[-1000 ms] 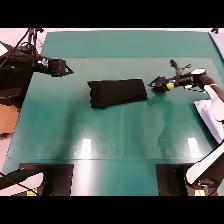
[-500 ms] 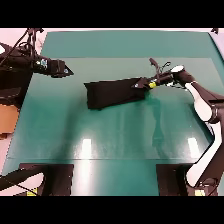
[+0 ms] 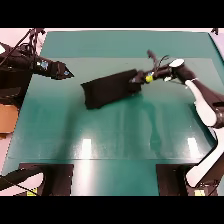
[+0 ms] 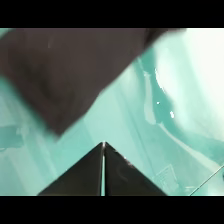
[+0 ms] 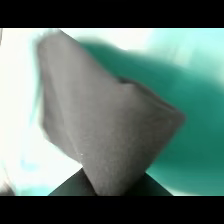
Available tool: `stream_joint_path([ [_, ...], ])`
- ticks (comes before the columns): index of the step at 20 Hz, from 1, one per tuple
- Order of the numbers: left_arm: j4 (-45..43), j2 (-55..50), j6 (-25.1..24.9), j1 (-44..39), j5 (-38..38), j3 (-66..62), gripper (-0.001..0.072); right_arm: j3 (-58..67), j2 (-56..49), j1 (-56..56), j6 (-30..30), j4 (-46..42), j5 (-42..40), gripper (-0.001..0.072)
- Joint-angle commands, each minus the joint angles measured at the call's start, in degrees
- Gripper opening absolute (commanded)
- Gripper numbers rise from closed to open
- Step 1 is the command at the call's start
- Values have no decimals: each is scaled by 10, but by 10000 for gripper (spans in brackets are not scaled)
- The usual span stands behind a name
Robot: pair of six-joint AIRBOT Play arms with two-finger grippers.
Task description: Fold the shirts.
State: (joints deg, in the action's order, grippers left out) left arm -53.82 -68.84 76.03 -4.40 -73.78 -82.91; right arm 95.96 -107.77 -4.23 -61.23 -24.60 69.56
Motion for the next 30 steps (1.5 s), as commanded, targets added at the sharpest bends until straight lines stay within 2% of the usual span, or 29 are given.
stream_joint_path([
  [1,3,0,5,0,-9,0,24,99,88,45,-114,-19,-41,21],
  [6,18,0,18,0,-16,0,23,197,167,156,-276,-224,-64,21],
  [9,28,0,20,0,-28,0,23,197,202,252,-326,-254,-41,21],
  [14,33,0,20,0,-49,0,23,189,208,418,-356,-277,51,21],
  [18,33,0,20,0,-53,0,24,131,215,548,-369,-281,116,21],
  [25,35,0,20,0,-49,0,23,-49,288,720,-367,-385,138,21],
  [27,35,0,20,0,-46,0,24,-99,302,751,-347,-390,138,21],
  [30,35,0,20,0,-47,0,23,-162,321,774,-350,-438,132,21],
])
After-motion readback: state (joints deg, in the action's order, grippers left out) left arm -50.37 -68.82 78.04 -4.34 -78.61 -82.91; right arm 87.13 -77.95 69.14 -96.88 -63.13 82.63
